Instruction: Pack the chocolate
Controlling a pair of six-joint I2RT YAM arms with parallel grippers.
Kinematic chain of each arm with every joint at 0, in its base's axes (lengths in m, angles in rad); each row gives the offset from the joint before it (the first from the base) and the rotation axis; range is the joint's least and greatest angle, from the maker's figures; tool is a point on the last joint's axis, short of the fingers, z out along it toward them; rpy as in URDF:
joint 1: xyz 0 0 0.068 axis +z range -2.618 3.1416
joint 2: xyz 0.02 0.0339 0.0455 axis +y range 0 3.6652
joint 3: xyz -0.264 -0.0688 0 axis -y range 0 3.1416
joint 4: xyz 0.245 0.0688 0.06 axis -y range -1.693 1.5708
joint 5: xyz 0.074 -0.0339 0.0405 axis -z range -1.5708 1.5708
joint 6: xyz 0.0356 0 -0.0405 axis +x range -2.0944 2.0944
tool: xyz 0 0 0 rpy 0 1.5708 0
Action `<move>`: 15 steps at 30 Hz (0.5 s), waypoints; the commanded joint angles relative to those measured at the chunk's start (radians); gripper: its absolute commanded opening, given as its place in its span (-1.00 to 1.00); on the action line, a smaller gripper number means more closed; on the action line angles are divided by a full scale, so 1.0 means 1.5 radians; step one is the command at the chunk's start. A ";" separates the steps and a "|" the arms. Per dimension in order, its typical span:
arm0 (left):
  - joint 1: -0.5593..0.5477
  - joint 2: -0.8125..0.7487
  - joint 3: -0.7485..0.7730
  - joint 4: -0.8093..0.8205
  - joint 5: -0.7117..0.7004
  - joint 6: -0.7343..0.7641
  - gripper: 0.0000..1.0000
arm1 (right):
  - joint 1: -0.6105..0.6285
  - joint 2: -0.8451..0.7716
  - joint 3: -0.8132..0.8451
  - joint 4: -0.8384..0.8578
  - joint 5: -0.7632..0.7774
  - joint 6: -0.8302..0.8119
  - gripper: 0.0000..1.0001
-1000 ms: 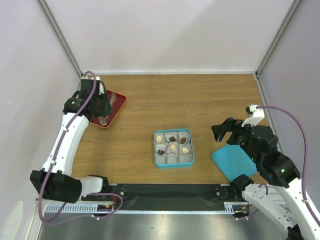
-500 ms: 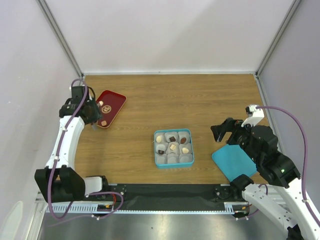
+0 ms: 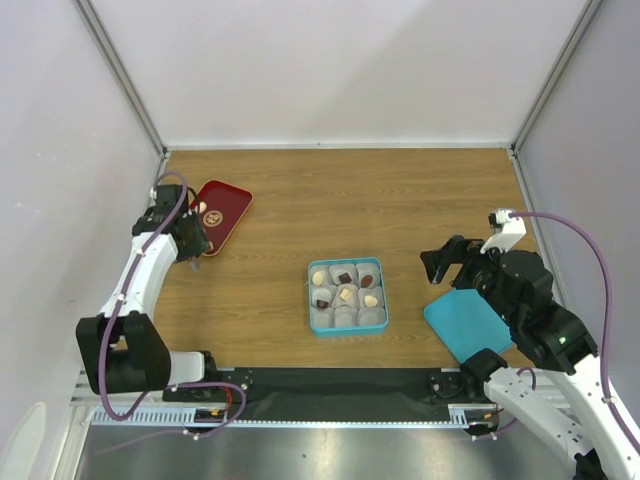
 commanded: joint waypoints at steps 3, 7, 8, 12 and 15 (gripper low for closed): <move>0.007 0.010 -0.013 0.070 0.000 -0.001 -0.08 | -0.002 0.007 -0.003 0.028 0.010 -0.014 0.93; 0.007 0.033 0.000 0.075 0.009 0.005 -0.08 | -0.002 0.007 -0.004 0.030 0.015 -0.017 0.93; 0.007 0.042 0.004 0.076 0.013 0.007 -0.08 | -0.003 0.006 -0.004 0.030 0.016 -0.017 0.93; 0.007 0.056 0.014 0.079 0.020 0.007 -0.08 | -0.001 0.009 -0.005 0.031 0.019 -0.018 0.93; 0.007 0.060 0.016 0.084 0.034 0.008 -0.10 | -0.003 0.009 -0.007 0.033 0.021 -0.018 0.94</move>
